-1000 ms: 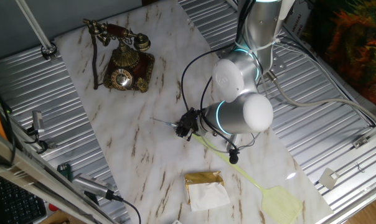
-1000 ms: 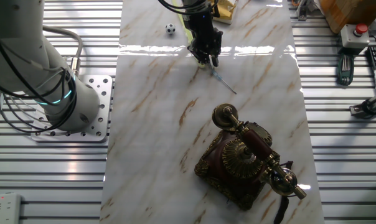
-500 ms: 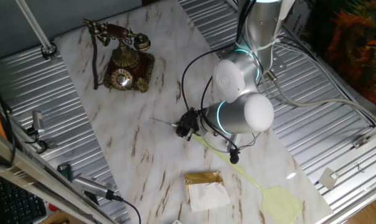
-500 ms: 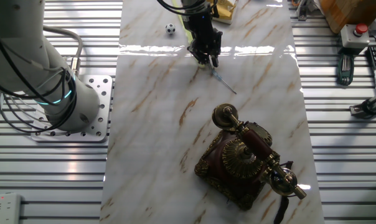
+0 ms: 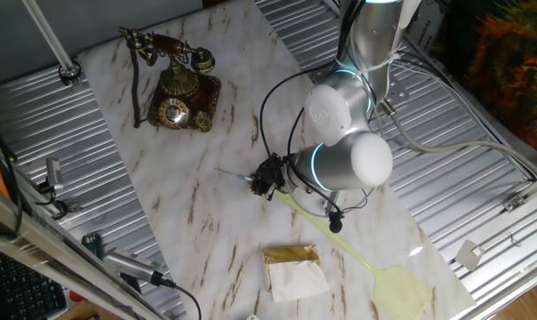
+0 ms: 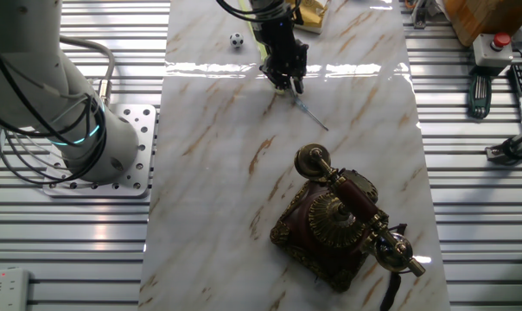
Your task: Dial a number on an old rotary phone
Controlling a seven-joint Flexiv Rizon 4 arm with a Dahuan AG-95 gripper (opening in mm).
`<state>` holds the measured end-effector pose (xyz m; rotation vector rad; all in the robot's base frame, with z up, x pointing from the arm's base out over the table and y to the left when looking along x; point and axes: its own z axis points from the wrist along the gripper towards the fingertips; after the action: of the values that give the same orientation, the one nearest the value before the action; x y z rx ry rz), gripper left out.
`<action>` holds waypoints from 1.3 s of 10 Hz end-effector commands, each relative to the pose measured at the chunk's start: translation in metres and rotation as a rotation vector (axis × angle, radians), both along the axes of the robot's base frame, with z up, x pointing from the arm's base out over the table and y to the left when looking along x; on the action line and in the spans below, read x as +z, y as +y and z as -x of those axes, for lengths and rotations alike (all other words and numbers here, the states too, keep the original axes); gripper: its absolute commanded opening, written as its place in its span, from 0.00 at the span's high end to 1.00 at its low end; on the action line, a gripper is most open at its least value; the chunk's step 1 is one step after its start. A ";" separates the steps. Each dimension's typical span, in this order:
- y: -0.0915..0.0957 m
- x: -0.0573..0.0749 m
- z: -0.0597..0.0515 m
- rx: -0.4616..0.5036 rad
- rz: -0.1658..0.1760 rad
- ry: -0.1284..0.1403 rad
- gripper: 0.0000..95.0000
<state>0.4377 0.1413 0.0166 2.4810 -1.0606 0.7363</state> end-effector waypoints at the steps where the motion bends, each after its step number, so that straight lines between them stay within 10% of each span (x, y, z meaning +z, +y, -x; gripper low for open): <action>1: -0.002 0.002 -0.004 0.004 -0.002 0.004 0.80; 13: -0.012 -0.006 -0.010 0.018 -0.008 -0.011 0.80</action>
<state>0.4483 0.1299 0.0096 2.4983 -1.0471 0.7541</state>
